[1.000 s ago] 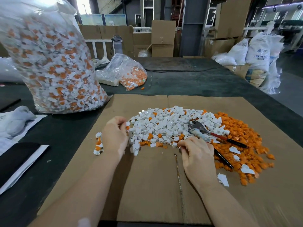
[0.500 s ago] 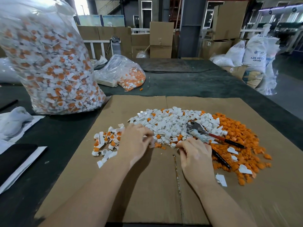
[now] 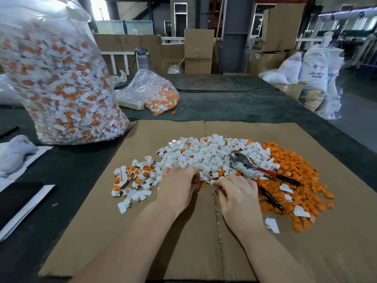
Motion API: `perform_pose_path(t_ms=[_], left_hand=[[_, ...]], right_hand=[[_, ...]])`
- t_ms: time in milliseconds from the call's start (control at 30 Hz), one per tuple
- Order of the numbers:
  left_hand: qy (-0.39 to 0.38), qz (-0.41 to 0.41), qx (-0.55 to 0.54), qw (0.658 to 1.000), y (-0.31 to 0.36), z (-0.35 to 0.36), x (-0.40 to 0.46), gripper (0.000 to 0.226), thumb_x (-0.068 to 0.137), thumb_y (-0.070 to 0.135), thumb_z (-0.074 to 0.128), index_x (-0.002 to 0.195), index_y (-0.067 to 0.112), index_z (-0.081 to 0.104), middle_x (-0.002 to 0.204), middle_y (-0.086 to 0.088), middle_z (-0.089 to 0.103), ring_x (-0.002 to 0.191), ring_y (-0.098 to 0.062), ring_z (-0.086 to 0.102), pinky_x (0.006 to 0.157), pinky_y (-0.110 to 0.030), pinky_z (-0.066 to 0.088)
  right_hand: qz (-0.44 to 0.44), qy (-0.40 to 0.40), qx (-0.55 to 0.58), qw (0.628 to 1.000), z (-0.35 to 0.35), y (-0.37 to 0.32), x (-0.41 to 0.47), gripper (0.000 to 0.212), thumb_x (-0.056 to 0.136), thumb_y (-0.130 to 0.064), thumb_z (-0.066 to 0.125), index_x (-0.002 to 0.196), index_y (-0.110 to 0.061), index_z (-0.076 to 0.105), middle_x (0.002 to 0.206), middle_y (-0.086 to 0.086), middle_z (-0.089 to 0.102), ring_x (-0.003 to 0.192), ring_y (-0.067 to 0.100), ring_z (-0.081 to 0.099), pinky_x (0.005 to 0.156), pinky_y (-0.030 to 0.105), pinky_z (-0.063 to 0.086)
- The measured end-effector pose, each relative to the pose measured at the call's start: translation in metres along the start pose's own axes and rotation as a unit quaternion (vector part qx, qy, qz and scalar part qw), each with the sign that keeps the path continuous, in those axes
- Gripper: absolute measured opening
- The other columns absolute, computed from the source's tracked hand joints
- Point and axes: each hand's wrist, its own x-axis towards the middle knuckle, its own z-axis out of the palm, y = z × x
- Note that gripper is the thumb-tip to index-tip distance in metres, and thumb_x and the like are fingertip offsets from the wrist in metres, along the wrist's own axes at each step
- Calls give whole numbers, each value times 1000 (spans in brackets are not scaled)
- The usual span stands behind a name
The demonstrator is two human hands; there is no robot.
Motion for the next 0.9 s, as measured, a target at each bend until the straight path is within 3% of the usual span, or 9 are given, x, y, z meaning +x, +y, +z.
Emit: perform_pose_path(t_ms=[100,167,333,500,667,733,900], left_hand=[[-14,-27,-86,996,7,-2,0,18,86,22,66,102,28,59,87,13,65,91,-11,55,81,-23,33],[-28,-63,-176,982,14,-3,0,18,84,19,68,96,28,57,79,15,60,82,-10,59,76,-21,43],[-49,-131,-328,934,27,-4,-3,17,81,15,70,80,28,59,74,4,67,71,-11,62,68,-24,49],[-49,-135,-328,934,26,-4,0,15,90,15,60,84,28,61,84,2,68,84,-15,64,75,-25,50],[-40,-121,-226,966,27,2,3,23,97,24,49,117,28,60,97,6,58,92,-12,54,73,-18,33],[-27,-117,-210,970,29,4,2,25,98,26,48,120,27,60,104,4,62,96,-12,55,72,-16,31],[7,-120,-194,974,30,8,2,16,95,32,52,105,24,61,80,9,56,69,-4,48,58,-19,33]], right_hand=[[-7,-6,10,1000,-2,-1,0,20,66,-3,80,79,-15,69,76,-2,64,74,20,61,72,35,43],[-22,-13,20,999,-3,-2,0,20,66,-10,82,80,-15,69,75,-3,65,73,20,62,70,35,44],[-37,-10,13,999,-3,-5,1,24,63,-5,83,81,-9,68,71,3,65,65,23,63,59,33,53],[-40,-9,-10,999,1,-4,1,21,61,1,84,70,-8,66,61,4,62,56,21,60,50,28,51],[-4,-4,20,1000,4,0,-1,17,68,5,78,72,-5,66,64,6,63,58,23,61,49,35,52],[7,-5,23,1000,5,1,-1,18,66,10,76,74,-4,67,66,8,64,60,25,62,50,39,54],[17,-3,22,1000,4,2,-2,20,65,12,76,75,-3,67,66,8,65,60,25,63,50,40,54]])
